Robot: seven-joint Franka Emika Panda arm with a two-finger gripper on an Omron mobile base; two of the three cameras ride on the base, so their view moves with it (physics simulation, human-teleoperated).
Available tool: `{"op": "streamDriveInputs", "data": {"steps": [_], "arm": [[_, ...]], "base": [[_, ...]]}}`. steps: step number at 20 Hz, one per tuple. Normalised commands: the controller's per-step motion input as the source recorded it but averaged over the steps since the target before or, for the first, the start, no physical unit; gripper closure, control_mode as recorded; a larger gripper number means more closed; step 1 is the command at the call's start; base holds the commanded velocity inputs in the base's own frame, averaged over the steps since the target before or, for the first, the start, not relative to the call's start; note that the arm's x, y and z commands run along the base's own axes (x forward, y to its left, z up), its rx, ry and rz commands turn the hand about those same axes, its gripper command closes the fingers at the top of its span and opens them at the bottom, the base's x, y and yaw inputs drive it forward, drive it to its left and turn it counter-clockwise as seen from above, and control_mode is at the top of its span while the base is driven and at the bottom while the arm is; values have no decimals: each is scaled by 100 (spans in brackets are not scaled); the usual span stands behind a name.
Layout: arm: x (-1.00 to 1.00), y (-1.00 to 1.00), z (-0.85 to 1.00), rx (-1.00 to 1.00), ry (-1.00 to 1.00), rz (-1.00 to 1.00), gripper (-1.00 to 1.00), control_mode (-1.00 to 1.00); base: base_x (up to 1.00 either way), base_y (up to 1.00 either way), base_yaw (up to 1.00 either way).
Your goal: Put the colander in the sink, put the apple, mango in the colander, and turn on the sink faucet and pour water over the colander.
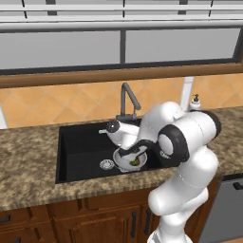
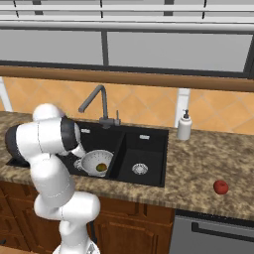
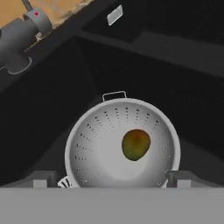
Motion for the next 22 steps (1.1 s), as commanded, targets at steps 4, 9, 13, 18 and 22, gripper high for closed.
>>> {"op": "streamDriveInputs", "data": {"steps": [4,9,13,18,22], "arm": [[-30,46,100,-14,0,9,-100,-100],[-43,37,100,-10,0,8,-100,-100],[-73,-2,98,7,-15,7,-100,-100],[-87,-32,83,24,-25,3,-100,-100],[-73,-52,84,18,-4,3,-100,-100]], "base": [[0,0,0],[0,0,0],[0,0,0],[0,0,0],[0,0,0]]}}
